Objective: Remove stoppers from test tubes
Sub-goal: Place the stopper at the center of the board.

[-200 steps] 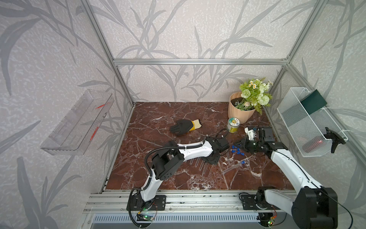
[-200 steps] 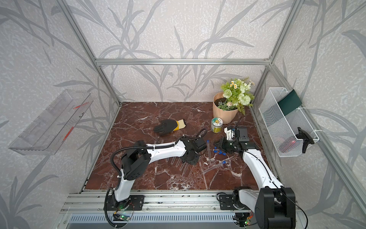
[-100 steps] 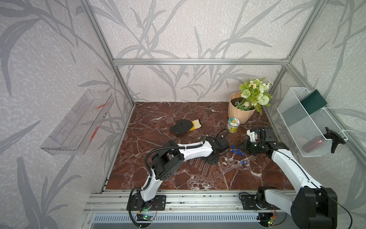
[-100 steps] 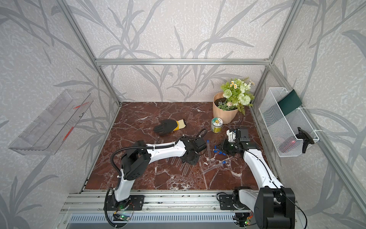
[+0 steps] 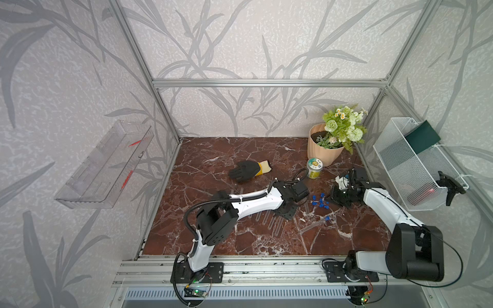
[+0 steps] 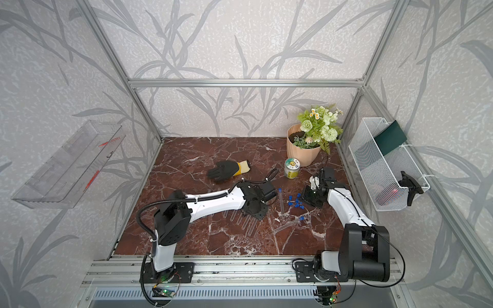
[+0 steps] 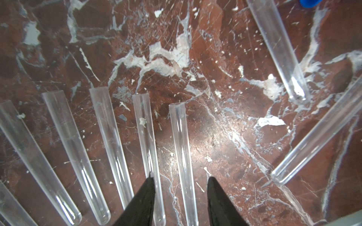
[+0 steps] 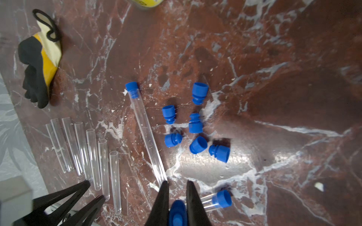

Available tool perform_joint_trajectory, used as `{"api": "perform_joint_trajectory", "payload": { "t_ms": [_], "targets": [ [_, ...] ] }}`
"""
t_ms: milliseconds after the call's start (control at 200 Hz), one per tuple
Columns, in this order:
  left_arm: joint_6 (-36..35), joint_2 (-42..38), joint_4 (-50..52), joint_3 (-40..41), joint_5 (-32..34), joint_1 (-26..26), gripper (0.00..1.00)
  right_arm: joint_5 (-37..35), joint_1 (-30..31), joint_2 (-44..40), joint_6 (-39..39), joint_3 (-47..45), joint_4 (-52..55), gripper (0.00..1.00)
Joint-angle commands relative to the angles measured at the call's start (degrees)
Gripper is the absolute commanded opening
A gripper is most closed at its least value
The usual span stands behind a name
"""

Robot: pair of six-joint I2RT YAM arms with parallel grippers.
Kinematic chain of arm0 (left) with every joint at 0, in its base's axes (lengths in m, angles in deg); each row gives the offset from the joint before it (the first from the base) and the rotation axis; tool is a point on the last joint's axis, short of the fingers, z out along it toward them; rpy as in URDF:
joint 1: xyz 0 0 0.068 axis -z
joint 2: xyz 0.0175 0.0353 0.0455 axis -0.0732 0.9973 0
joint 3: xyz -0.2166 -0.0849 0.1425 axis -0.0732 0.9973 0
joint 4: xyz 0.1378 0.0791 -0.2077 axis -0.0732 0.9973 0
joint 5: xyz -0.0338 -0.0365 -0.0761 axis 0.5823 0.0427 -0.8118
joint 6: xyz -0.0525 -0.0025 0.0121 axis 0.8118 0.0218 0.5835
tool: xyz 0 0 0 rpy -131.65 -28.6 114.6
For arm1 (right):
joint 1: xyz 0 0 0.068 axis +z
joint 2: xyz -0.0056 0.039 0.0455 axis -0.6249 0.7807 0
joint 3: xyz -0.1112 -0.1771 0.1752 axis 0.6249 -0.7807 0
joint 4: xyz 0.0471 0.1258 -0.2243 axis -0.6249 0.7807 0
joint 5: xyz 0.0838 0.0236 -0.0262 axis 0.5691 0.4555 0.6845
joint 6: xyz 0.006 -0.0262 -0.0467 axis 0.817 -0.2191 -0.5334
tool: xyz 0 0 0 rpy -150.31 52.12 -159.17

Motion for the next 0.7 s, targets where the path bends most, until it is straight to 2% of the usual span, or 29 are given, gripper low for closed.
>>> {"api": "perform_joint_trajectory", "payload": {
  "t_ms": [0,195,375,695],
  "targets": [
    [-2.0,-3.9,-2.1,1.5,-1.4,0.2,0.48,-3.1,-1.0,2.6,-2.4,1.9,1.1,0.06],
    [-3.7,-3.9,-2.4,0.3,-2.6,0.2,0.48,-5.0,-2.0,7.2,-3.5,3.0,-0.1,0.07],
    [-4.4,-2.8,-1.3,-1.4,-6.6,0.1,0.49,-5.3,-3.8,12.5,-5.7,5.1,-0.5,0.07],
    [-4.5,-2.5,0.1,-2.4,-6.9,0.1,0.52,-4.0,-4.7,17.9,-5.7,7.1,-3.0,0.1]
  ]
}}
